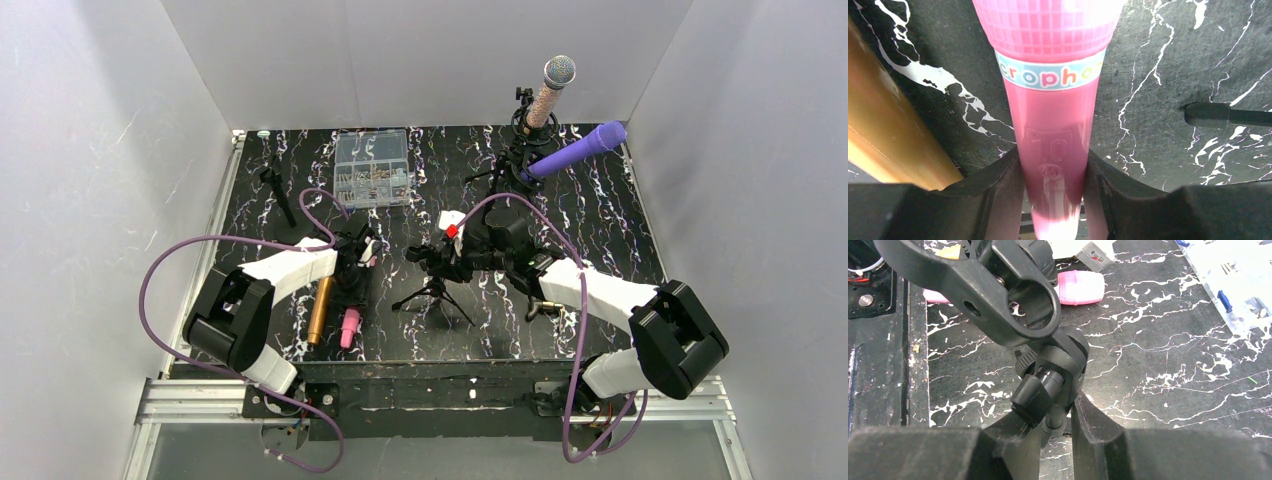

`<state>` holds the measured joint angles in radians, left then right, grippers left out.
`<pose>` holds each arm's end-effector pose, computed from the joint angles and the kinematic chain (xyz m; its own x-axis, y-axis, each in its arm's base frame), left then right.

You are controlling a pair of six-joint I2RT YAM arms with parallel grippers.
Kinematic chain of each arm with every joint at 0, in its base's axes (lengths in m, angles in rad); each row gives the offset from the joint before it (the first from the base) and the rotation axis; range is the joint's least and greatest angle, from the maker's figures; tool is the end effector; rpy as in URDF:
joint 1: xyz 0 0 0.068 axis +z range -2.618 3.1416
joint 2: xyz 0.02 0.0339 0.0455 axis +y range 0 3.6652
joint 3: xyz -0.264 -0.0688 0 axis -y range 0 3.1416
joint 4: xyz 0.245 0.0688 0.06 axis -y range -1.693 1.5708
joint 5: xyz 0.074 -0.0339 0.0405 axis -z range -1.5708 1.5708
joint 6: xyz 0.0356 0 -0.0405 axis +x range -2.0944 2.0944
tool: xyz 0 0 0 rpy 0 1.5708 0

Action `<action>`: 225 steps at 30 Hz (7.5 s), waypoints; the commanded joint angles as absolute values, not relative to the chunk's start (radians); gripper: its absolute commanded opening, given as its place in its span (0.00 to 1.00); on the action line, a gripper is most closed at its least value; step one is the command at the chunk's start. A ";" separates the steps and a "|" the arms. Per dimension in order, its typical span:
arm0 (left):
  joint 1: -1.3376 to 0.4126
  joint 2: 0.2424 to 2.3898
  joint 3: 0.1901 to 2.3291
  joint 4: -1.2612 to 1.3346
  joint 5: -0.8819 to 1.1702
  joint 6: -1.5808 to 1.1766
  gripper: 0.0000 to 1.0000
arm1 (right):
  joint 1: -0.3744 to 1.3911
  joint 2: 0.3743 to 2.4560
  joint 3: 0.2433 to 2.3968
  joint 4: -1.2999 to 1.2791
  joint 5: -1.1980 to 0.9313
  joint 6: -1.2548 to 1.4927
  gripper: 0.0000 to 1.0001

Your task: Remove the microphone from the stand

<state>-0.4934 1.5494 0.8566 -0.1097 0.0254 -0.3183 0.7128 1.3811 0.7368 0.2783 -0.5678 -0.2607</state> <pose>0.2791 -0.1511 0.1883 -0.7546 0.0506 -0.6543 0.2662 0.9349 -0.2348 0.2139 0.2102 0.2364 -0.0216 -0.3059 -0.9518 -0.9696 0.2387 -0.0547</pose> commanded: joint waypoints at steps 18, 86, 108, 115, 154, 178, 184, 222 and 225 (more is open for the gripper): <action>-0.497 1.510 0.870 -0.244 -0.026 -0.292 0.54 | 0.692 1.381 0.770 0.245 -0.536 -0.285 0.01; -0.238 1.393 1.336 -0.403 0.162 -0.022 0.98 | 0.588 2.039 1.412 0.477 -0.500 -0.294 0.01; -0.236 1.382 1.328 -0.403 0.166 -0.022 0.98 | 0.592 2.051 1.473 0.300 -0.532 -0.201 0.12; -0.238 1.372 1.316 -0.407 0.180 -0.037 0.98 | 0.589 2.041 1.448 0.283 -0.513 -0.215 0.24; -0.237 1.199 1.406 -0.488 0.174 -0.015 0.98 | 0.607 1.493 1.510 -0.272 -0.340 -0.329 0.90; -0.297 1.293 1.752 -0.614 0.570 0.168 0.98 | 0.485 0.955 1.340 -0.574 -0.254 -0.228 0.88; -0.403 1.399 1.861 -0.647 0.531 0.259 0.98 | 0.378 0.840 1.154 -0.507 -0.216 -0.115 0.85; -0.543 1.514 1.799 -0.568 0.538 0.306 0.98 | 0.195 0.962 1.000 0.020 0.036 0.192 0.81; -0.543 1.517 1.799 -0.568 0.540 0.305 0.98 | 0.193 0.962 1.003 0.013 0.056 0.195 0.80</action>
<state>-0.5350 1.5276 1.8057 -0.5259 0.5087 0.3134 0.2016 0.9714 0.9871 -0.0525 0.0086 0.1818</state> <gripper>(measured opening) 0.981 0.806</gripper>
